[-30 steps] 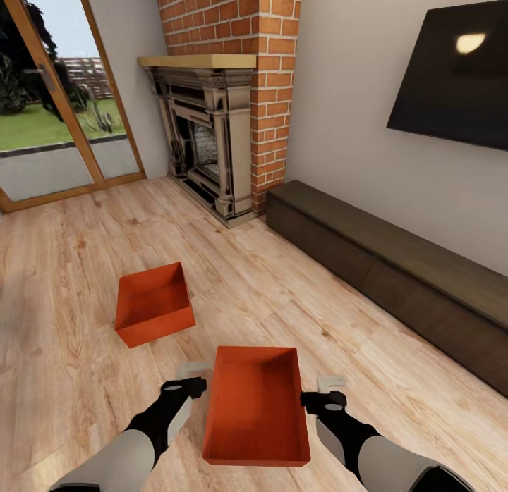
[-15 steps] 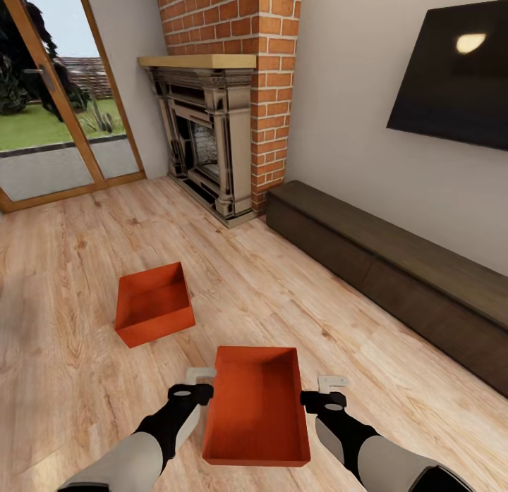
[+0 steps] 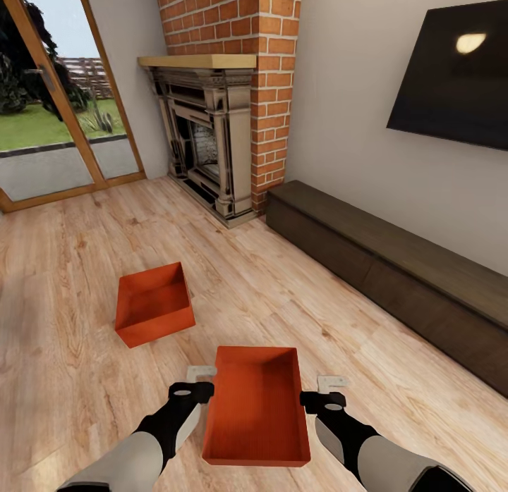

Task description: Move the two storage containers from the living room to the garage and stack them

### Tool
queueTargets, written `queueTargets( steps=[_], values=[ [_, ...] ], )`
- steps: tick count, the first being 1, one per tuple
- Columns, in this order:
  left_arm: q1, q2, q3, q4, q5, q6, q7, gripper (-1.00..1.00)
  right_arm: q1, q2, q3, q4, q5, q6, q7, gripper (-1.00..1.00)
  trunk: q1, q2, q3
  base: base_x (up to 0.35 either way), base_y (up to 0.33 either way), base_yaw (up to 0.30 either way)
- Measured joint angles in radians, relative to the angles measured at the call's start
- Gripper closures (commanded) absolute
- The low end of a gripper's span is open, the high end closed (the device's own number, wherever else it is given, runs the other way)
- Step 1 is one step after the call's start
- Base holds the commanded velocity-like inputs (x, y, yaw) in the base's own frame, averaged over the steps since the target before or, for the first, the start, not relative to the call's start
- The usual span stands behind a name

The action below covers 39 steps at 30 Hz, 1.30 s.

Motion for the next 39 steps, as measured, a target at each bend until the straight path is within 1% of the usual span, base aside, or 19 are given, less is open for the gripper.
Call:
queueTargets(
  steps=[8,19,26,39],
  values=[
    [0.000,-0.001,0.000,-0.007,0.000,-0.024,-0.004,-1.00,0.000,-0.001,0.000,-0.003,0.000,0.023,0.004,-1.00,0.000,0.000,0.000,0.000,0.000,0.000],
    [0.000,-0.024,0.004,-0.013,0.000,-0.020,0.009,-1.00,0.000,-0.002,0.000,-0.008,-0.001,0.025,0.006,-1.00,0.000,0.000,0.000,0.000,0.000,0.000],
    [0.000,-0.024,0.002,-0.017,0.001,-0.020,0.000,-1.00,0.000,-0.007,0.000,-0.013,-0.003,0.025,0.000,-1.00,0.000,0.000,0.000,0.000,0.000,0.000],
    [0.000,-0.024,0.002,-0.014,0.001,-0.010,-0.002,-1.00,0.000,-0.003,0.000,-0.014,-0.001,0.024,0.011,-1.00,0.050,-0.091,-0.041,0.000,0.000,0.000]
  ],
)
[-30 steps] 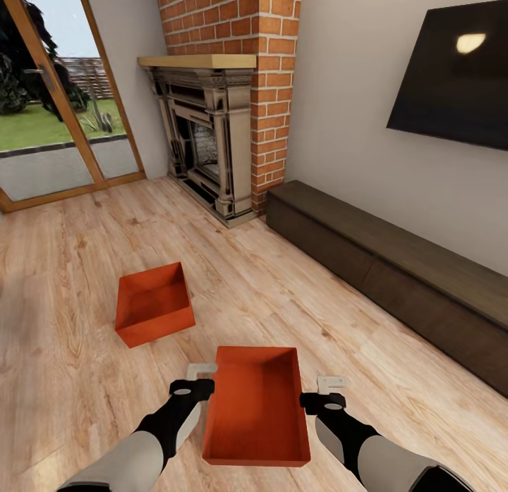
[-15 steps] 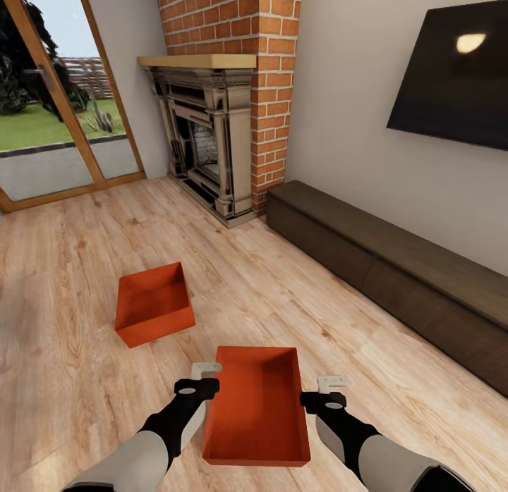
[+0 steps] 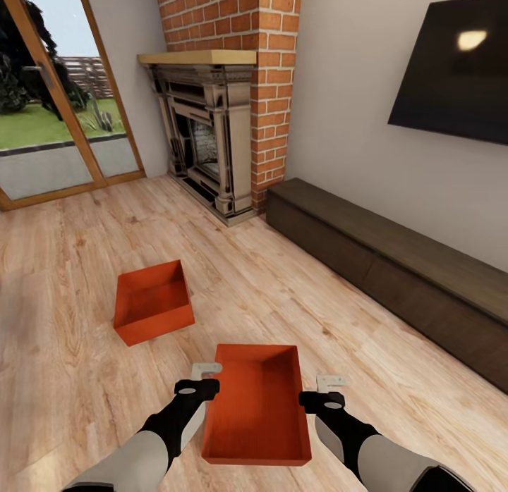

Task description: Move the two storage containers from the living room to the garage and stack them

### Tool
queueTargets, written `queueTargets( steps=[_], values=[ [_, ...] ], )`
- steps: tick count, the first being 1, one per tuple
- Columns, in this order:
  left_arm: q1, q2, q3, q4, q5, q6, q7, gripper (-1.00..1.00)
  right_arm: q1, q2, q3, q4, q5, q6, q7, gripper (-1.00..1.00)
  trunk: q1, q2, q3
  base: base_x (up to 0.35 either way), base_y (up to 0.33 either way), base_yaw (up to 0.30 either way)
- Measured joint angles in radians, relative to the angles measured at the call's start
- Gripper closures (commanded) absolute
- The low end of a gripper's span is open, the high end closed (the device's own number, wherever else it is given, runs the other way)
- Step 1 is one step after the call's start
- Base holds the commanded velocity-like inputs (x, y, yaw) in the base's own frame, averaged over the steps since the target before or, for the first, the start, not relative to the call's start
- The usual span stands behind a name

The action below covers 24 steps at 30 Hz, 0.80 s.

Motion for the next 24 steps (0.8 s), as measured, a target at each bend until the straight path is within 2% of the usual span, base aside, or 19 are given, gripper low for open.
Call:
queueTargets(
  steps=[13,24],
  values=[
    [0.000,0.000,0.000,0.001,-0.001,0.000,0.000,-1.00,0.000,0.001,0.000,0.000,0.000,-0.007,0.000,-1.00,0.050,-0.091,-0.041,0.000,0.000,0.000],
    [0.000,0.000,-0.001,0.004,-0.001,-0.004,0.000,-1.00,0.000,0.002,-0.001,0.001,-0.001,-0.009,0.000,-1.00,0.050,-0.091,-0.041,0.000,0.000,0.000]
  ],
)
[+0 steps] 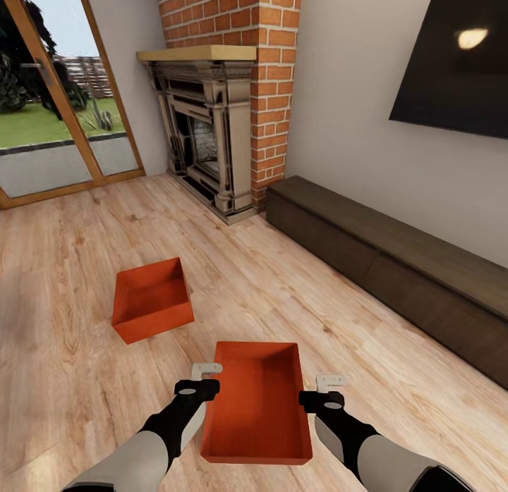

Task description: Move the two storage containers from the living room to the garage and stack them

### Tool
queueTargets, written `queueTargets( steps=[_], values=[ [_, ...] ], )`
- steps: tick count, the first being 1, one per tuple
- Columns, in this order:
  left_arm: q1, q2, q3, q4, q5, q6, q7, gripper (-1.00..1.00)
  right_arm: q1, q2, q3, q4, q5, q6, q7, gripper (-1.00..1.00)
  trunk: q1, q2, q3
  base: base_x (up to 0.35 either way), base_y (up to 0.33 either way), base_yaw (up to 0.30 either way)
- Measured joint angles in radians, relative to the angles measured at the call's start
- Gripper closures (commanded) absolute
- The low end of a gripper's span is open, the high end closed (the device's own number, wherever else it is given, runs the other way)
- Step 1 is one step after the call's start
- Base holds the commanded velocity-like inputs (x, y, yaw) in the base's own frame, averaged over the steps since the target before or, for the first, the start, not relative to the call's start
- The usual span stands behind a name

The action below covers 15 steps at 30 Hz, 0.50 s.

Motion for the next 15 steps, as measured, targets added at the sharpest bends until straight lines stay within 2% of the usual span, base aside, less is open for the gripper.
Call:
queueTargets(
  steps=[15],
  values=[
    [-0.001,0.000,-0.001,0.002,0.000,0.001,0.007,-1.00,0.000,0.001,0.001,0.000,0.000,-0.001,0.000,-1.00,0.000,0.000,0.000,0.000,0.000,0.000]
  ],
)
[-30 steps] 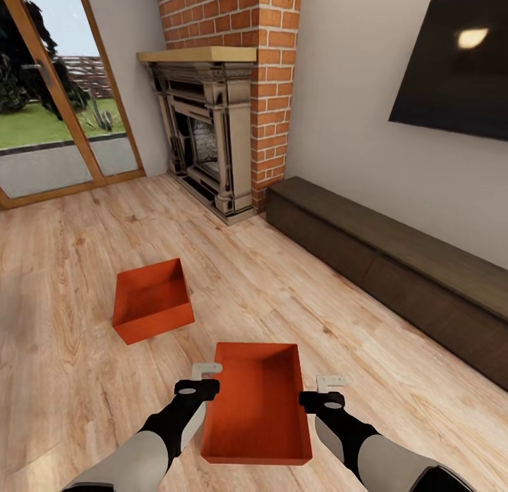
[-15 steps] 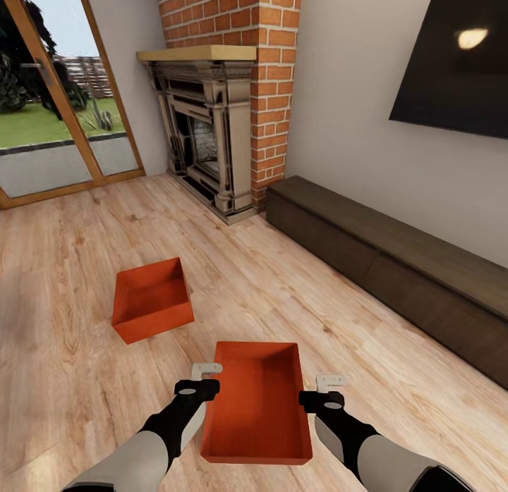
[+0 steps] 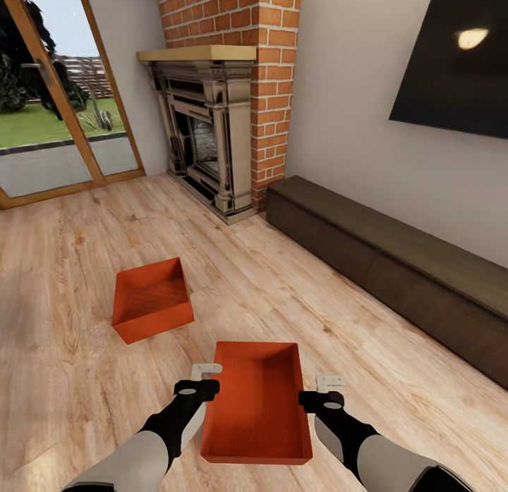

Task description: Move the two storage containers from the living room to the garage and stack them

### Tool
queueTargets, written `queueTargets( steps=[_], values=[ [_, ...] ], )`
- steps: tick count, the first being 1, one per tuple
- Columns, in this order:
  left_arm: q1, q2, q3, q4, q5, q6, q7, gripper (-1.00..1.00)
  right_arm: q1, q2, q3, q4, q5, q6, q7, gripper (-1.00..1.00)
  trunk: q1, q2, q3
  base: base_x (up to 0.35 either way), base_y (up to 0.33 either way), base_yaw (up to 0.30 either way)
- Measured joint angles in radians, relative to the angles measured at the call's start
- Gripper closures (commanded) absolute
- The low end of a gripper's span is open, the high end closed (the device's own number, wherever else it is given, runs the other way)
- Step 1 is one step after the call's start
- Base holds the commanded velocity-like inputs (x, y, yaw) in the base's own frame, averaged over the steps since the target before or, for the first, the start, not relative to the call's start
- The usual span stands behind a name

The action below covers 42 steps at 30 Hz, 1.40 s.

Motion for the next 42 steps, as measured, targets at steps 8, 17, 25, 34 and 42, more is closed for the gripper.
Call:
queueTargets(
  steps=[8,17,25,34,42],
  values=[
    [0.000,0.000,0.002,-0.006,0.000,-0.003,0.014,-1.00,0.000,-0.001,0.000,0.000,0.000,0.000,0.000,-1.00,0.000,0.000,0.000,0.000,0.000,0.000],
    [0.000,0.000,0.002,-0.008,0.001,-0.003,0.008,-1.00,0.000,-0.001,0.000,0.000,0.001,0.000,0.000,-1.00,0.019,-0.035,-0.016,0.000,0.000,0.000],
    [0.000,0.000,0.002,-0.008,0.001,-0.003,0.009,-1.00,0.000,-0.002,0.000,0.000,0.001,0.000,0.000,-1.00,0.050,-0.091,-0.041,0.000,0.000,0.000],
    [0.000,0.000,0.002,-0.008,0.000,-0.002,0.006,-1.00,0.000,-0.001,0.000,0.000,0.001,0.000,0.001,-1.00,0.084,-0.154,-0.069,0.000,0.000,0.000],
    [0.000,0.000,0.001,-0.007,0.001,0.003,0.001,-1.00,0.000,0.000,0.000,0.001,0.001,0.000,0.002,-1.00,0.115,-0.210,-0.094,0.000,0.000,0.000]
  ],
)
